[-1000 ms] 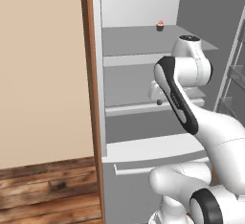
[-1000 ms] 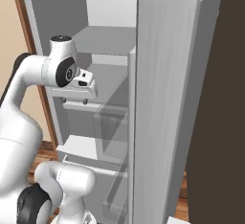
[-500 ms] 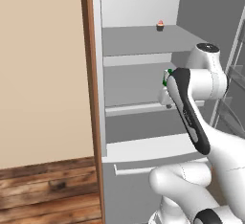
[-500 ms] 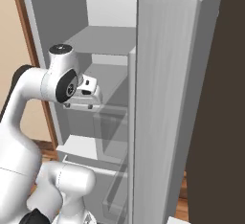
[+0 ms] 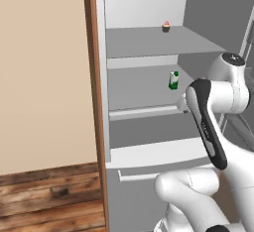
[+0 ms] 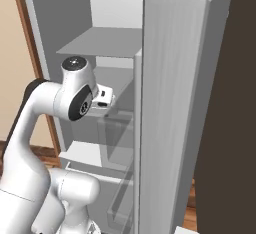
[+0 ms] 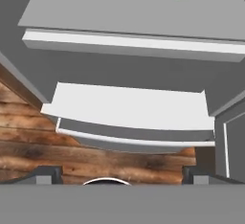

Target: Take out the milk from the fridge and place it on the tray on the counter. Then take the sugar cube near the tray and place it in the tray.

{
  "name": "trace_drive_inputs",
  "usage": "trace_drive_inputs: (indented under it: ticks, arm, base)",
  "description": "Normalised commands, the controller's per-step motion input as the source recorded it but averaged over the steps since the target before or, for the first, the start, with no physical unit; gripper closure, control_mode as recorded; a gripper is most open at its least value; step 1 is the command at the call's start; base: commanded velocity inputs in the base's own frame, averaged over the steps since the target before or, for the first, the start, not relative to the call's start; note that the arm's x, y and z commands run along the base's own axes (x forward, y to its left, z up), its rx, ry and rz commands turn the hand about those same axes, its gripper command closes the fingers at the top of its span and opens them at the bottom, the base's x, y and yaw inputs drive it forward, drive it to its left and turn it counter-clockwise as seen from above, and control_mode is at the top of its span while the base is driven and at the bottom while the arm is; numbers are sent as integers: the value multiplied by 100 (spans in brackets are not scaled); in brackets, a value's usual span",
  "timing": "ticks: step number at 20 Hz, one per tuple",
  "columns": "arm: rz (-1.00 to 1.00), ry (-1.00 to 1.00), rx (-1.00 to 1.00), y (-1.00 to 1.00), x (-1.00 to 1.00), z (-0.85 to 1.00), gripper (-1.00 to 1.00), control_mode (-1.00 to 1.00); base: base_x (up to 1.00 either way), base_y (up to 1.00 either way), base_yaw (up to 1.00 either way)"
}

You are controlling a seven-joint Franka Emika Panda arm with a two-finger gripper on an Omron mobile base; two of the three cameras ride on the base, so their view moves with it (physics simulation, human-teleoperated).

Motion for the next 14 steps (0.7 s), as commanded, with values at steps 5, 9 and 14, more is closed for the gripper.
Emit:
trace_drive_inputs:
  ticks: [5, 9, 14]
  arm:
    - [0, -4, 0, -42, 21, 10, -100, -100]
    - [0, -17, 0, -40, 25, 0, -100, -100]
    - [0, -19, 0, -12, 45, 0, -100, -100]
  base:
    - [0, 0, 0]
    - [0, 0, 0]
    - [0, 0, 0]
